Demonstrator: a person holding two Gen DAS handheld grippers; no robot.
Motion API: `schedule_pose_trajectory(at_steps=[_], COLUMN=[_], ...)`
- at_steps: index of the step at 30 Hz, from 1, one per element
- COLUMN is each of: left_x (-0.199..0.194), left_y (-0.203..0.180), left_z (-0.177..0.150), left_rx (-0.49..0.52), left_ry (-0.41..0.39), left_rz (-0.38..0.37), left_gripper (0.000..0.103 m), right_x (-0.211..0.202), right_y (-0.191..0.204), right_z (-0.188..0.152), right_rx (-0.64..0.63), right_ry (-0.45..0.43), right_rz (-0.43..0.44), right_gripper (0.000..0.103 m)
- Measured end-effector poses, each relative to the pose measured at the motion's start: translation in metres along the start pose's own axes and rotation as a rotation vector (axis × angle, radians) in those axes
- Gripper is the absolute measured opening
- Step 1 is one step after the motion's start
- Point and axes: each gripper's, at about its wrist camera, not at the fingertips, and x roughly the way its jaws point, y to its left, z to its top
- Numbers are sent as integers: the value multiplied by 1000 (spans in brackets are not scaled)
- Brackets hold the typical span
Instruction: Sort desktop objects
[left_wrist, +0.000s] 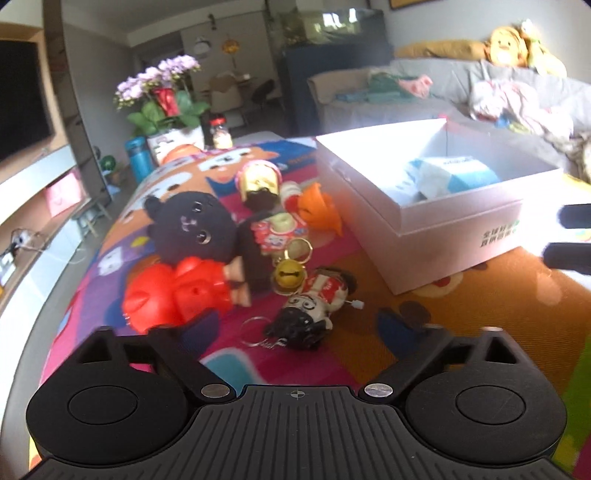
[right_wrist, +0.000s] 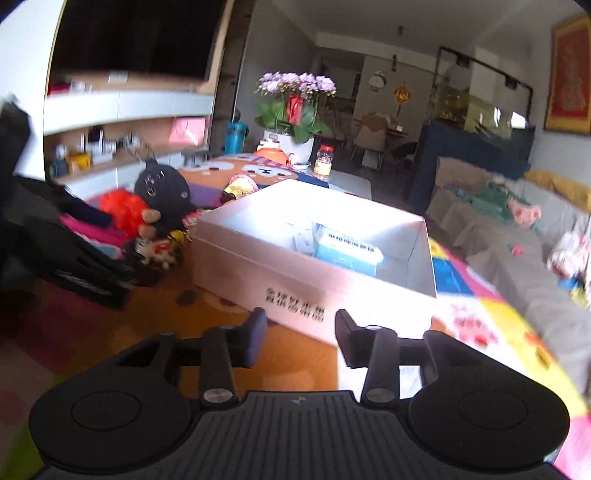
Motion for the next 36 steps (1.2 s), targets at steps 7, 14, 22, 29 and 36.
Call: schedule_pose_trajectory(at_steps=[7, 14, 22, 29, 36], left_x=[-9, -47, -55, -63, -29], left_y=[-7, -38, -74, -26, 50], left_z=[-2, -7, -4, -1, 12], left_rx=[-14, 59, 146, 23, -143], left_ry=[11, -19, -80, -116, -96], left_rz=[-3, -134, -226, -61, 230], left_gripper=[44, 44, 72, 96, 100], right_x=[0, -2, -9, -10, -9], right_y=[-22, -25, -26, -24, -20], right_z=[-16, -17, -19, -19, -18], right_rx=[178, 226, 247, 236, 220], right_ry=[-3, -24, -53, -67, -65], right_rz=[-2, -36, -95, -99, -103], right_gripper=[71, 81, 92, 98, 99])
